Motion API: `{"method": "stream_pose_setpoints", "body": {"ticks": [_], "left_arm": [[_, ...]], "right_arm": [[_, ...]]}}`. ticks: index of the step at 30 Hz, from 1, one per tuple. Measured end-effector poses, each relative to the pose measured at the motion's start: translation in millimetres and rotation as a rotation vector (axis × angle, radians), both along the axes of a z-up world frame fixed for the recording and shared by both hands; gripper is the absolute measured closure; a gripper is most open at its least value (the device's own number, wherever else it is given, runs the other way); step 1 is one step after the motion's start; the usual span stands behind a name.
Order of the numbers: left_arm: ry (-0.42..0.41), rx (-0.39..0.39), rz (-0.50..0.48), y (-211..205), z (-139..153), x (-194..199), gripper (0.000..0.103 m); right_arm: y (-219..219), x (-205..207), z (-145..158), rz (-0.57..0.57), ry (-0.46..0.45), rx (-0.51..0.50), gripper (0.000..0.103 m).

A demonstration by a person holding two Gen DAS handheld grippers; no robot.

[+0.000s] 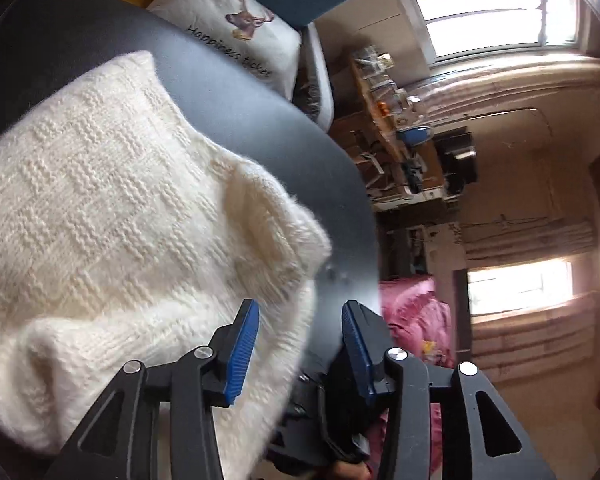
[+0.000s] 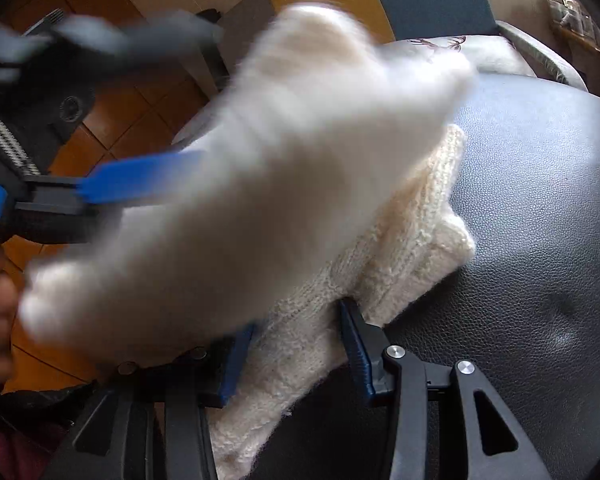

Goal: Fold clothes

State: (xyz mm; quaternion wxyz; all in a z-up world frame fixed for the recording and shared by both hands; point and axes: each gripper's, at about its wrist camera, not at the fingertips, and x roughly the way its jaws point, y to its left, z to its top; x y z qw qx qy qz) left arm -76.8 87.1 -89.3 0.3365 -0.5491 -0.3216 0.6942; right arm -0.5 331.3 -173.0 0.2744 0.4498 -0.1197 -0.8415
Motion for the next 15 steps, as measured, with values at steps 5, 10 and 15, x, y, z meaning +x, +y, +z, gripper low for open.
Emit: {"method": "stream_pose_setpoints", "body": {"ticks": [5,10,15], "left_arm": [[0.135,0.006,0.049,-80,36,16,0.044],[0.059,0.056,0.163,-176,0,33,0.039],[-0.067,0.24,0.231,-214,-56,59,0.038]], "right_arm": [[25,30,2,-0.054,-0.025,-0.017,0.056],[48,91,29,-0.092,0.018,0.041,0.056],[20,124,100,0.015,0.184,0.02,0.041]]}}
